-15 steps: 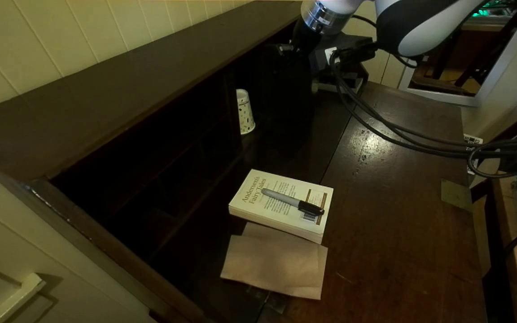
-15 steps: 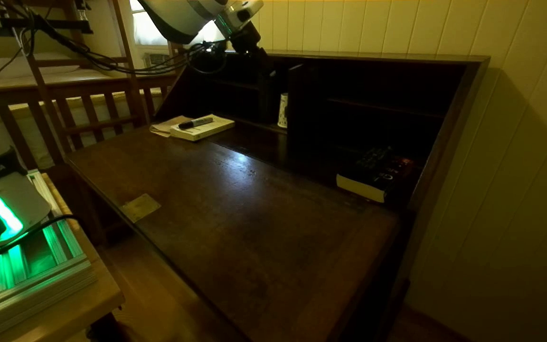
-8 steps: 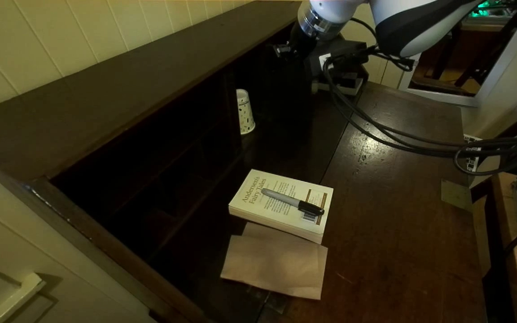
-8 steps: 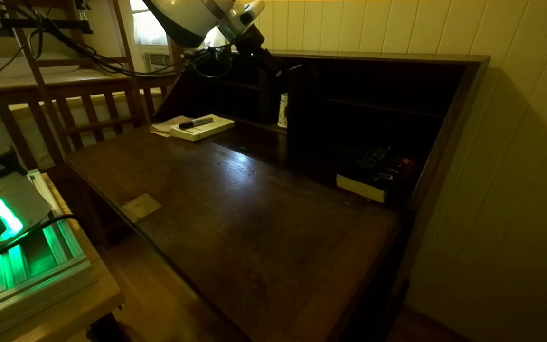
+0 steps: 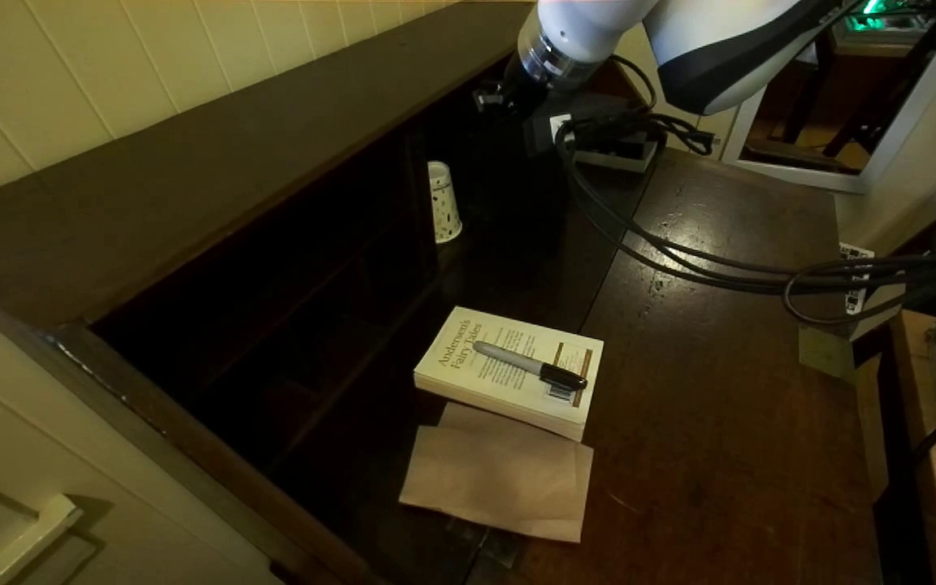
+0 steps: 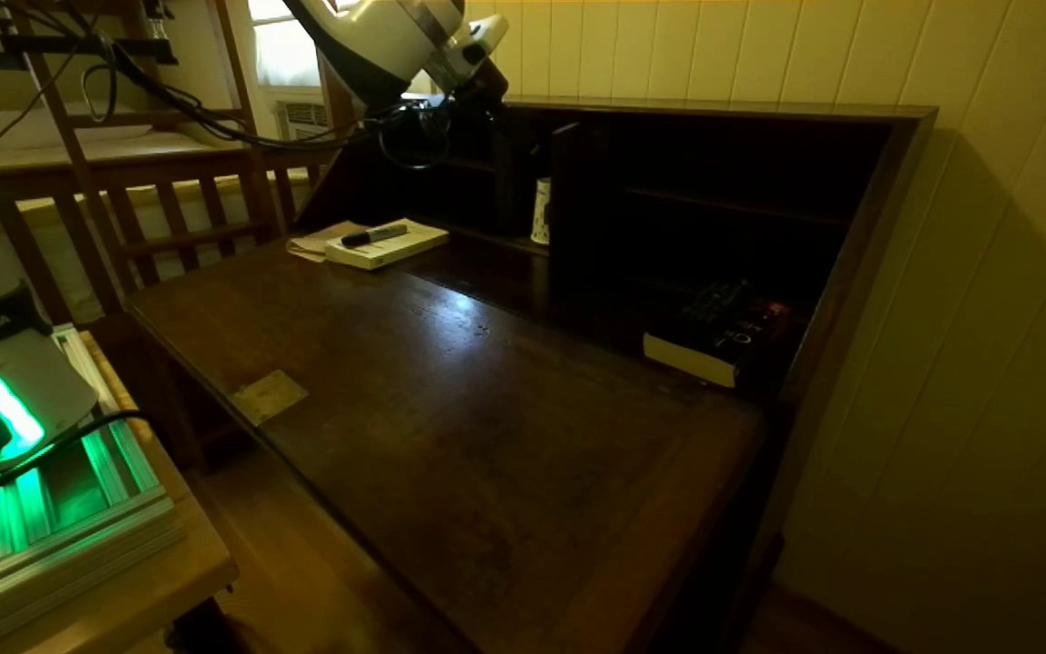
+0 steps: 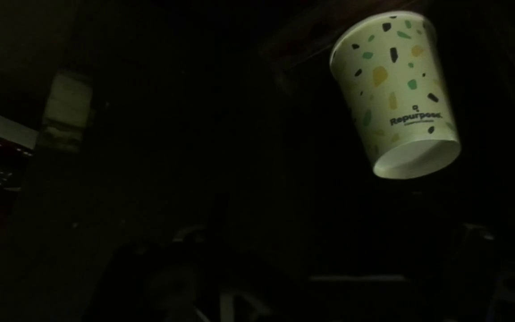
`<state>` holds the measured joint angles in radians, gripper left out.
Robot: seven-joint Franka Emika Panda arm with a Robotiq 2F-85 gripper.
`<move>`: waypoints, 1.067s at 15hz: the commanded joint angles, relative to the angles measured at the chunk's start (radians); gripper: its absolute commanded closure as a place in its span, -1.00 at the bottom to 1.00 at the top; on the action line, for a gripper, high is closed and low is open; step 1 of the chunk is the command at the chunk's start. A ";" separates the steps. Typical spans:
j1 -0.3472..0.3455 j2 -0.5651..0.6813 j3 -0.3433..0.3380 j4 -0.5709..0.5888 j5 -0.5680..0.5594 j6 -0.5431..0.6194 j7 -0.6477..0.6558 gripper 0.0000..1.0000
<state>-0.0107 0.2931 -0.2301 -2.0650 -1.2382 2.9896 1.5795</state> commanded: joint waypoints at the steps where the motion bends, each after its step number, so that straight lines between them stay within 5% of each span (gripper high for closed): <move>1: 0.022 0.064 -0.031 0.067 -0.100 0.037 0.129 -1.00; 16: 0.022 0.169 -0.020 0.217 -0.568 0.073 0.686 -1.00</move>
<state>0.0200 0.4300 -0.2586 -1.8966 -1.7126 3.0340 2.1547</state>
